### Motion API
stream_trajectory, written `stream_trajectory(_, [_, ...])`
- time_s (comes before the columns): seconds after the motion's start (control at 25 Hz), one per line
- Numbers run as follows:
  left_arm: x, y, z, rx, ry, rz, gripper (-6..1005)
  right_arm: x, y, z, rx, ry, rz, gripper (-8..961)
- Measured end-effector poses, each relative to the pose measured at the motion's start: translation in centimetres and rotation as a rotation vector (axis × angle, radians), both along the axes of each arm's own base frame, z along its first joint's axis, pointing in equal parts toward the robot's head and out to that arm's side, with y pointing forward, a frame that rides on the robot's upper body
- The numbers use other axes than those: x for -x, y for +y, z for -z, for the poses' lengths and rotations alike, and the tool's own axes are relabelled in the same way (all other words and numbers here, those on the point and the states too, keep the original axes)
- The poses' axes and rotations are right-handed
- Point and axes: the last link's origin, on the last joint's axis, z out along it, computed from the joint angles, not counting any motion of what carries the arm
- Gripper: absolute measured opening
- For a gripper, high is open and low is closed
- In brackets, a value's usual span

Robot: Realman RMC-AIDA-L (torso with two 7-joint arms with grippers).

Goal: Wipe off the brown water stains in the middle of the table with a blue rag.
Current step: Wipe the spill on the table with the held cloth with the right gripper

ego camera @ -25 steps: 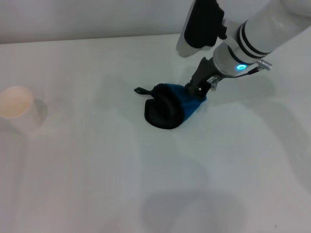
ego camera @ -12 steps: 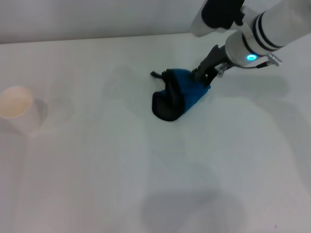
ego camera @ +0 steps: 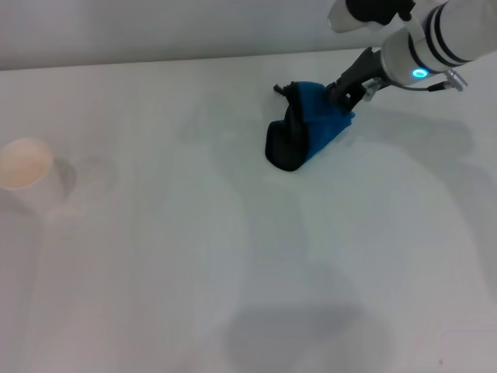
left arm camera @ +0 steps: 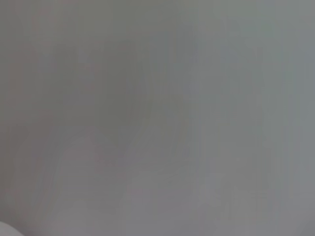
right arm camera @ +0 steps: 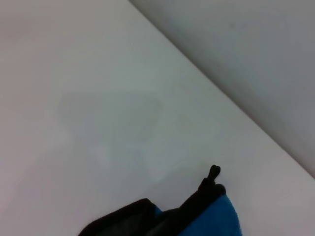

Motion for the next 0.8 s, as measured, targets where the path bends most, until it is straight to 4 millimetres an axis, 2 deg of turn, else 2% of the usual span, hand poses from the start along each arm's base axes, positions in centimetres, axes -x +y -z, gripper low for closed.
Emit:
stream_trajectory(0.28, [0.0, 0.0, 0.0, 0.000, 0.000, 0.001, 892, -0.5, -1.1, 0.3, 0.091, -0.027, 0.025, 10])
stream_trajectory(0.6, [-0.2, 0.3, 0.0, 0.000, 0.000, 0.007, 892, -0.2, -3.3, 2.8, 0.256, -0.118, -0.028, 9])
stream_trajectory(0.8, [-0.2, 0.3, 0.0, 0.000, 0.000, 0.007, 891, 0.2, -4.1, 3.1, 0.327, -0.127, -0.044, 10])
